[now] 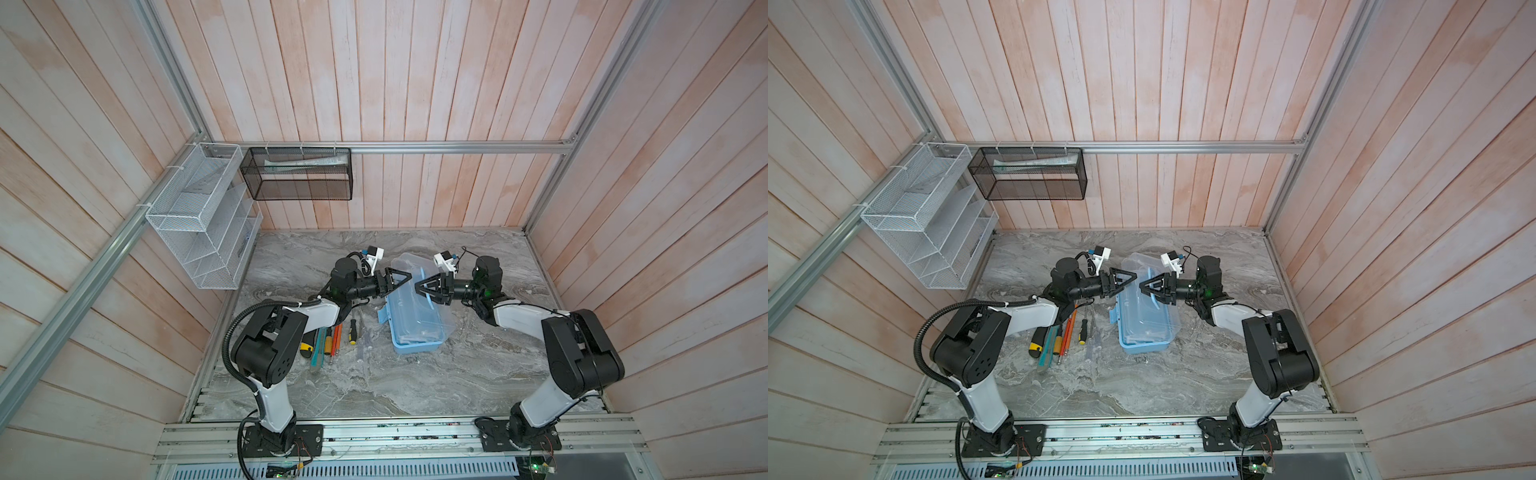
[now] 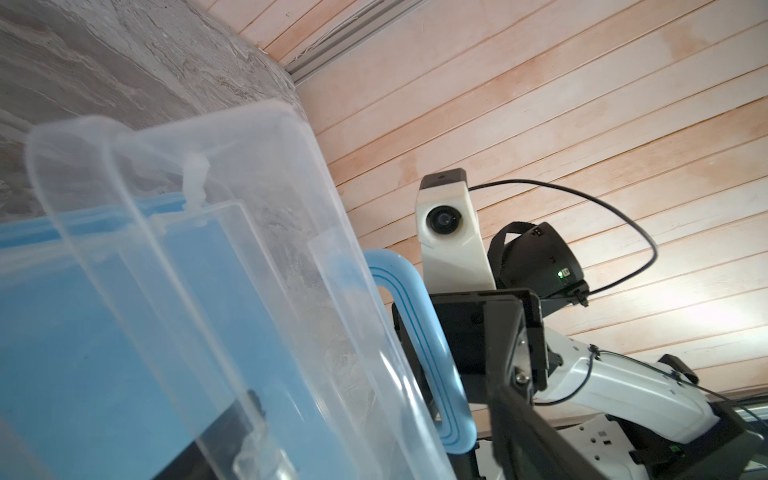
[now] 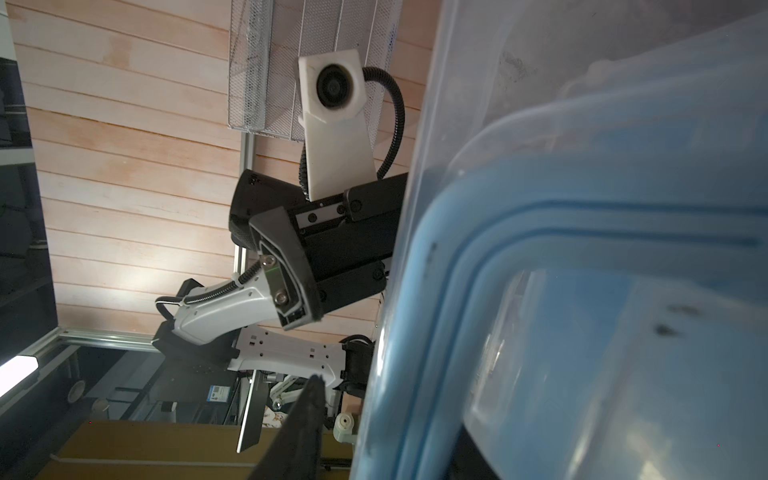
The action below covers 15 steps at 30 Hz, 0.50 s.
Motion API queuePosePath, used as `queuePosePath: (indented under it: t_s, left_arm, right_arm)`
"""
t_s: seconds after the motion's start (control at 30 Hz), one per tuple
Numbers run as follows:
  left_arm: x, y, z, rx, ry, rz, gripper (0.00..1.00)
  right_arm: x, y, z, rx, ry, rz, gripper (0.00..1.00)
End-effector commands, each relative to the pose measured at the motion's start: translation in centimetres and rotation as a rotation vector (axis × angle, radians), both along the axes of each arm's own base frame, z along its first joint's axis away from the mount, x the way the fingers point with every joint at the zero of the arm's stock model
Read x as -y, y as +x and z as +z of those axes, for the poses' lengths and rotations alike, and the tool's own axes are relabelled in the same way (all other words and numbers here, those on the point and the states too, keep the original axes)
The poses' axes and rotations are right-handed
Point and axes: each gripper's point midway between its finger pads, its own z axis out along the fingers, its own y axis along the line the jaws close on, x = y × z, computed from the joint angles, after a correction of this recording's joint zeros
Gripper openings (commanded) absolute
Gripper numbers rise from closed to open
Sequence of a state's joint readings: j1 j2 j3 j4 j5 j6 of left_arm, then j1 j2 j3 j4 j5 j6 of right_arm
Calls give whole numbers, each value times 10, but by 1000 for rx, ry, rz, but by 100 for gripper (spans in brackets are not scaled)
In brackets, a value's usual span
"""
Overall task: Pack the tool kit
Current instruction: 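Lift the clear lid open with the left gripper while the right gripper pushes it back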
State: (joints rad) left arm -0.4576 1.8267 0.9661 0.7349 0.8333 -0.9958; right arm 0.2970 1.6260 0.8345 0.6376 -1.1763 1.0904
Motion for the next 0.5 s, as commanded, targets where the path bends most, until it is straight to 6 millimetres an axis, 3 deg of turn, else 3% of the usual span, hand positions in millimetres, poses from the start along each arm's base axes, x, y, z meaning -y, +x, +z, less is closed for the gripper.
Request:
queuePosePath:
  t_s: [0.0, 0.2, 0.3, 0.47]
  left_arm:
    - [9, 2, 30, 84, -36, -28, 89]
    - [16, 5, 51, 124, -23, -34, 89]
    - [26, 9, 55, 131, -16, -51, 89]
    - [54, 14, 55, 122, -18, -96, 89]
  right_arm:
    - [8, 7, 5, 98, -77, -58, 57]
    - [38, 21, 11, 133, -188, -208, 59]
    - [65, 25, 8, 119, -271, -323, 60]
    - [108, 21, 26, 166, -340, -519, 64]
